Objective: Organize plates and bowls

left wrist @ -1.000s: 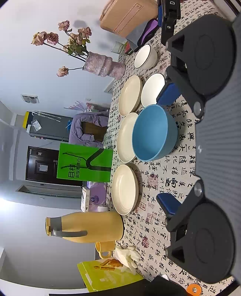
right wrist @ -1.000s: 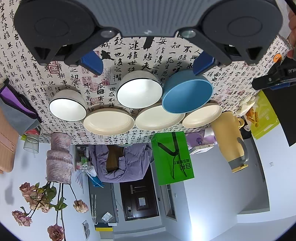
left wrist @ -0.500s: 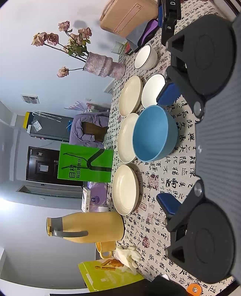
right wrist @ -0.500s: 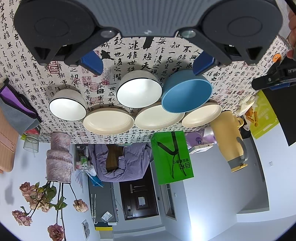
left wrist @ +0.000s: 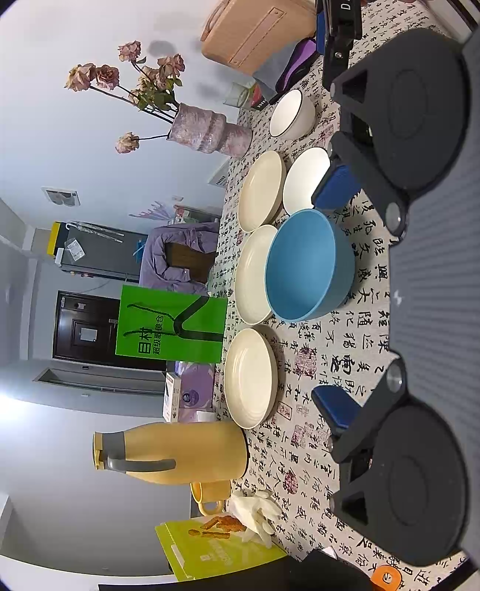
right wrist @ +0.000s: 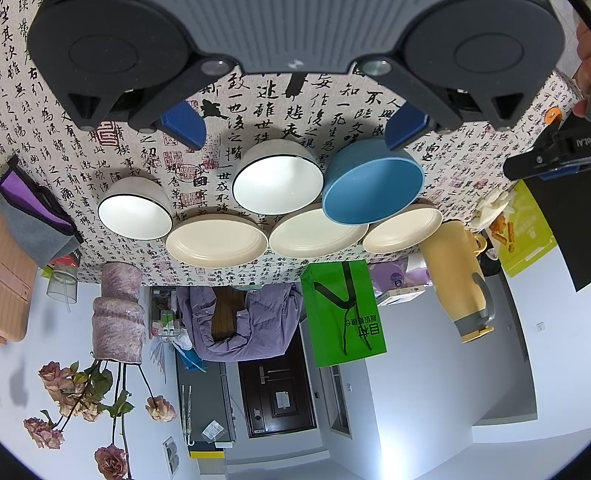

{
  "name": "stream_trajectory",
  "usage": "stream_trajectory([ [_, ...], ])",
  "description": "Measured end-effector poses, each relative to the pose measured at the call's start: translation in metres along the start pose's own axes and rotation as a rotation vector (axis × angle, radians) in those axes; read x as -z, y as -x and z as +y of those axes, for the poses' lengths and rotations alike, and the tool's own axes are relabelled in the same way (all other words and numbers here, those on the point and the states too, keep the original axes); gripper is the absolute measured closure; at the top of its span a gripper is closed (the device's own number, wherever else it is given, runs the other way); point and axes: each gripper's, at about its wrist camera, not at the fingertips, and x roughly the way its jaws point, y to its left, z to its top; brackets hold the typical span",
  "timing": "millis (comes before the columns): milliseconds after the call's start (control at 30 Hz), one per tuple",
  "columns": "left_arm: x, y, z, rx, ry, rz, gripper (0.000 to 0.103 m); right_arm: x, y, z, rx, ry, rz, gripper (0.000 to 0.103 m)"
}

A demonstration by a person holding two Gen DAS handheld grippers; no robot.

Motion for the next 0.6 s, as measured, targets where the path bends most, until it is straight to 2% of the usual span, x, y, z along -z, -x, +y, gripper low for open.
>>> stream_trajectory([
  [600, -0.001, 0.0003, 0.0011, -0.001, -0.001, -0.001, 0.0, -0.0001, 0.0002, 0.0002, 0.0, 0.001, -0.002, 0.0],
])
